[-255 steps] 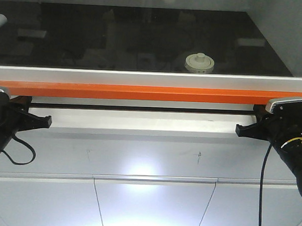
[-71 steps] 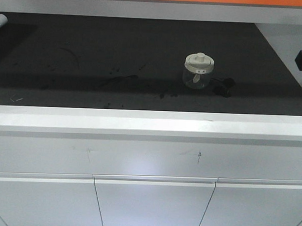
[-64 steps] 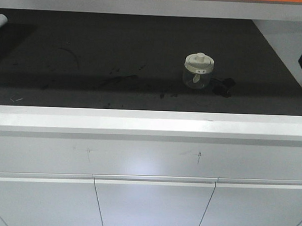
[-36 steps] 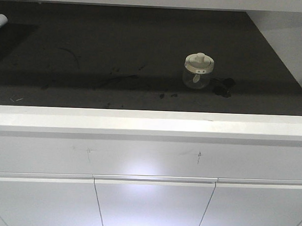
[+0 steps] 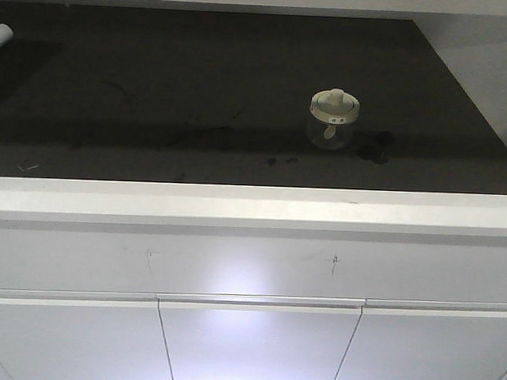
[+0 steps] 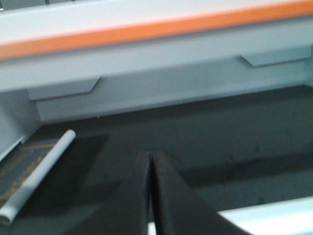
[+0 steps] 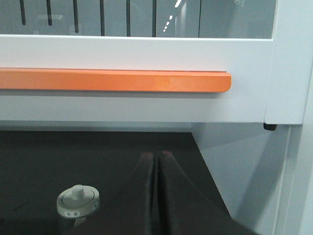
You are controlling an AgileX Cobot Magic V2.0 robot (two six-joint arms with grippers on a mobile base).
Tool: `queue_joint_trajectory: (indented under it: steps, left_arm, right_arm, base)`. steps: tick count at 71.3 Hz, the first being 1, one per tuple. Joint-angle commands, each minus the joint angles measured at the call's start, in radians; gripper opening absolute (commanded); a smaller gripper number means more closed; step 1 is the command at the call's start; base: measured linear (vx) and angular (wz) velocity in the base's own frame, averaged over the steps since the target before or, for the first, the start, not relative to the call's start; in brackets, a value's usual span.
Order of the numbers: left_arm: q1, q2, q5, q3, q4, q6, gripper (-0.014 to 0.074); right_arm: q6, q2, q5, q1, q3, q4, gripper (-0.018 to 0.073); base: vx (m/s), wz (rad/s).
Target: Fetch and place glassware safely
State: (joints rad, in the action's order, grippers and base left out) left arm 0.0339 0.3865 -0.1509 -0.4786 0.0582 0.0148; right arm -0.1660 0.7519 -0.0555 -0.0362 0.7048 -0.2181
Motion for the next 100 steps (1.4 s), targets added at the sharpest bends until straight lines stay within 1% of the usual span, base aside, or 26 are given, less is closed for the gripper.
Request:
queue_joint_trajectory:
  steps: [1,12,18,23,30,37,46,52,55,62,77,82,84,88,100]
  left_arm:
    - [0.002,-0.089,0.035,0.05,-0.01,-0.007,-0.0007]
    - [0.002,-0.242,-0.033,0.149,-0.01,-0.007,-0.0007]
    - [0.002,-0.31,-0.075,0.188,-0.011,-0.007,-0.0007]
    - [0.002,-0.353,-0.098,0.224,-0.011,-0.007,-0.0007]
    - [0.002,-0.387,-0.089,0.248,-0.011,-0.007,-0.0007]
    - [0.002,-0.391,-0.07,0.248,-0.01,-0.007,-0.0007]
    - [0.002,-0.391,-0.064,0.248,-0.009,-0.007,-0.0007]
    - [0.002,-0.391,-0.067,0.248,-0.008,-0.007,-0.0007]
    - [0.002,-0.391,-0.069,0.248,-0.008,-0.007,-0.0007]
    - [0.002,-0.391,-0.072,0.248,-0.008,-0.007,-0.0007]
    - [0.002,-0.391,-0.079,0.248,-0.007,-0.007,-0.0007]
    - [0.002,-0.391,-0.079,0.248,-0.007,-0.007,-0.0007]
    - [0.002,-0.391,-0.079,0.248,-0.007,-0.007,-0.0007]
    - [0.002,-0.391,-0.079,0.248,-0.007,-0.007,-0.0007]
    - [0.002,-0.391,-0.079,0.248,-0.007,-0.007,-0.0007]
  right_arm:
    - [-0.005,-0.003,-0.053,-0.006,0.031,-0.004,-0.0001]
    - [-0.005,-0.003,-0.038,-0.003,0.031,-0.004,-0.0001]
    - [-0.005,-0.003,-0.012,0.024,0.031,-0.004,-0.0001]
    - [-0.005,0.005,0.009,0.064,0.031,-0.004,-0.0001]
    - [-0.004,0.029,0.01,0.118,0.031,-0.013,-0.0001]
    - [-0.004,0.075,-0.006,0.166,0.031,-0.041,-0.0001]
    - [-0.004,0.156,-0.076,0.209,0.031,-0.056,0.0004]
    - [-0.005,0.221,-0.128,0.223,0.031,-0.053,0.0027]
    - [-0.008,0.253,-0.152,0.23,0.031,-0.053,0.0049]
    - [-0.009,0.332,-0.22,0.231,0.031,-0.053,0.0146]
    - [-0.009,0.524,-0.404,0.231,0.049,-0.053,0.0484]
    - [-0.009,0.59,-0.458,0.231,0.074,-0.052,0.0557]
    - [-0.009,0.624,-0.476,0.231,0.086,-0.052,0.0579]
    - [-0.009,0.678,-0.505,0.23,0.118,-0.05,0.0595]
    - [-0.008,0.842,-0.606,0.23,0.227,-0.049,0.0575]
  base:
    - [0.0,0.0]
    - [0.0,0.0]
    - [0.0,0.0]
    - [0.0,0.0]
    - [0.0,0.0]
    - [0.0,0.0]
    - [0.0,0.0]
    - [0.0,0.0]
    - [0.0,0.0]
    - [0.0,0.0]
    - [0.0,0.0]
    - [0.0,0.0]
    - [0.0,0.0]
    - [0.0,0.0]
    - [0.0,0.0]
